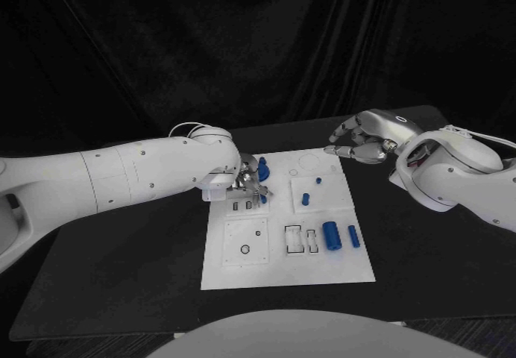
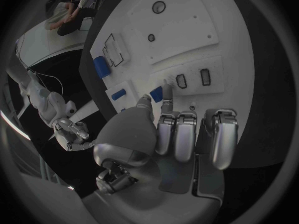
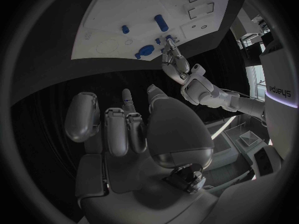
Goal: Assemble the parts on the task board
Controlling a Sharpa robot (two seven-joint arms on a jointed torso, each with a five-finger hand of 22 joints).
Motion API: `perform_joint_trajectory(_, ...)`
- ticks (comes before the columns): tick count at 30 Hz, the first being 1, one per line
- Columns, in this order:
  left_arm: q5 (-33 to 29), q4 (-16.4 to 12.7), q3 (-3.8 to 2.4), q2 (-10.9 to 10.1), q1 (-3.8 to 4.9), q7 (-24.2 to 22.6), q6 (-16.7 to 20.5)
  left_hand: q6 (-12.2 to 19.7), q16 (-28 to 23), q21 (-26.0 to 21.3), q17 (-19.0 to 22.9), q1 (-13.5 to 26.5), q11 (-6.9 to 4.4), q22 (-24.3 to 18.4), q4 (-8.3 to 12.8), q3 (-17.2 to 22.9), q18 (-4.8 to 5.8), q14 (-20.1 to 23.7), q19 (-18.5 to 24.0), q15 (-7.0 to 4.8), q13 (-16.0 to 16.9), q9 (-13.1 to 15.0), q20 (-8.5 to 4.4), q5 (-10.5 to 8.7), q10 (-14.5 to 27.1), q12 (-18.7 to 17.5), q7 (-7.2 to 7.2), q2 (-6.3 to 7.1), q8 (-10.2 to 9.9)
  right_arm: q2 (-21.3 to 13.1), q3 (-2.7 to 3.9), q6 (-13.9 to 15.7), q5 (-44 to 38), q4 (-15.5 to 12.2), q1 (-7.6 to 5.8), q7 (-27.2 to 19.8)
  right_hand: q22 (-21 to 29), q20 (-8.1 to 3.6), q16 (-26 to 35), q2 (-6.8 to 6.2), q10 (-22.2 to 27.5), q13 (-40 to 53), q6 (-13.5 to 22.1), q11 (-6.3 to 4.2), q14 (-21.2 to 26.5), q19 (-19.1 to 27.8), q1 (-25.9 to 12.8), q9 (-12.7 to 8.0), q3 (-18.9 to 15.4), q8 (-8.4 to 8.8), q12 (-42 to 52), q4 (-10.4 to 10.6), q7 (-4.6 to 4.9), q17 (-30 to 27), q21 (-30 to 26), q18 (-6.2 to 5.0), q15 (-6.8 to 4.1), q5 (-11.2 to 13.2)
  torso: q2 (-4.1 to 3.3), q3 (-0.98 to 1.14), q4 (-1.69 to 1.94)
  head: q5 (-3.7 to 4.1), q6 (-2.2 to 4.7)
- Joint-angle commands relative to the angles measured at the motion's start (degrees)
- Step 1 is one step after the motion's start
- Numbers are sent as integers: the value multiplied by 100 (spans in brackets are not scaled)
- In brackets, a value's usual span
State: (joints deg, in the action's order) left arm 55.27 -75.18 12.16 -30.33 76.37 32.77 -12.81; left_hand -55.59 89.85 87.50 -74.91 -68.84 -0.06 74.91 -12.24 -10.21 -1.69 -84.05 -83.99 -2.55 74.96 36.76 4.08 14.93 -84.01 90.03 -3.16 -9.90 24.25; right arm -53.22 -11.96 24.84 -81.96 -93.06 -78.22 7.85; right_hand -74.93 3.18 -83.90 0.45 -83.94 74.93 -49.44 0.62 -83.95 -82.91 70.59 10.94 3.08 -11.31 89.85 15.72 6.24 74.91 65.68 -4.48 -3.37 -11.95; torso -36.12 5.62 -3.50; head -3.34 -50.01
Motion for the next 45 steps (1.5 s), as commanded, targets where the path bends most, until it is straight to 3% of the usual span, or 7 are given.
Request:
perform_joint_trajectory(1,15,11,-4,24,-17,-74,-128,-35,15,-24,-1509,-63,-46,914,18,60,-4,-595,-1,-37,1504,21,-45,44,-599,-3,18,13,-45,3,5,-17,-7,4,12,107,-874,7,28,10,-606,1507,-11,51,-427,20,43,-6,-6,14,15,-31,15,674,-19,-29,49,-23,4,2,1,16,1)
perform_joint_trajectory(18,15,81,-4,48,-29,-270,-17,-32,15,-63,-1509,-154,-62,878,163,419,-17,-595,42,-55,1504,174,-67,332,-599,-3,29,61,-236,-14,5,-76,-7,-7,12,135,-829,15,132,16,-591,1491,-26,59,-393,75,118,-42,-5,25,4,-72,21,546,-188,-59,57,-146,1,8,-6,0,1)
perform_joint_trajectory(29,15,90,-4,53,-32,-321,-28,-62,15,-86,-1509,-279,-82,871,356,810,-22,-595,56,-72,1504,320,-82,549,-599,-3,50,212,-369,-18,5,-106,-7,-12,12,184,-784,21,227,45,-532,1426,-48,67,-366,127,253,-102,27,45,-40,-149,28,437,-360,-87,62,-395,5,13,4,-7,1)
perform_joint_trajectory(36,15,63,-4,2,-32,-315,20,-93,15,-100,-1509,-374,-99,881,601,1372,-23,-595,52,-93,1504,473,-102,645,-599,-3,66,400,-484,-25,5,-138,-7,-15,11,213,-759,24,283,62,-493,1383,-56,71,-351,153,318,-126,55,53,-70,-186,31,371,-460,-103,66,-479,6,15,7,-5,1)
perform_joint_trajectory(40,15,27,-4,-55,-32,-306,50,-135,15,-124,-1509,-104,-99,887,736,2104,-26,-595,53,-97,1504,683,-108,765,-599,-3,57,691,-598,-30,5,-159,-7,-10,12,228,-752,25,295,63,-487,1375,-56,72,-347,160,330,-131,59,56,-75,-193,33,357,-485,-107,67,-493,5,16,9,-14,1)
perform_joint_trajectory(43,15,-26,-4,-134,-31,-286,67,-162,15,-133,-1509,118,-100,900,790,2502,-25,-595,44,-97,1504,814,-108,751,-599,-3,55,833,-662,-30,5,-175,-7,-1,12,238,-743,26,320,66,-474,1362,-56,74,-340,170,343,-138,65,59,-85,-200,34,327,-520,-113,68,-513,8,12,5,-23,1)
perform_joint_trajectory(45,14,-73,-4,-200,-30,-269,80,-169,15,-135,-1509,144,-101,901,796,2544,-25,-595,43,-98,1504,830,-108,749,-599,-3,55,847,-668,-33,5,-182,-7,1,12,244,-737,27,330,68,-464,1350,-56,75,-336,177,352,-143,70,62,-93,-204,35,316,-543,-117,68,-527,8,11,9,-24,1)
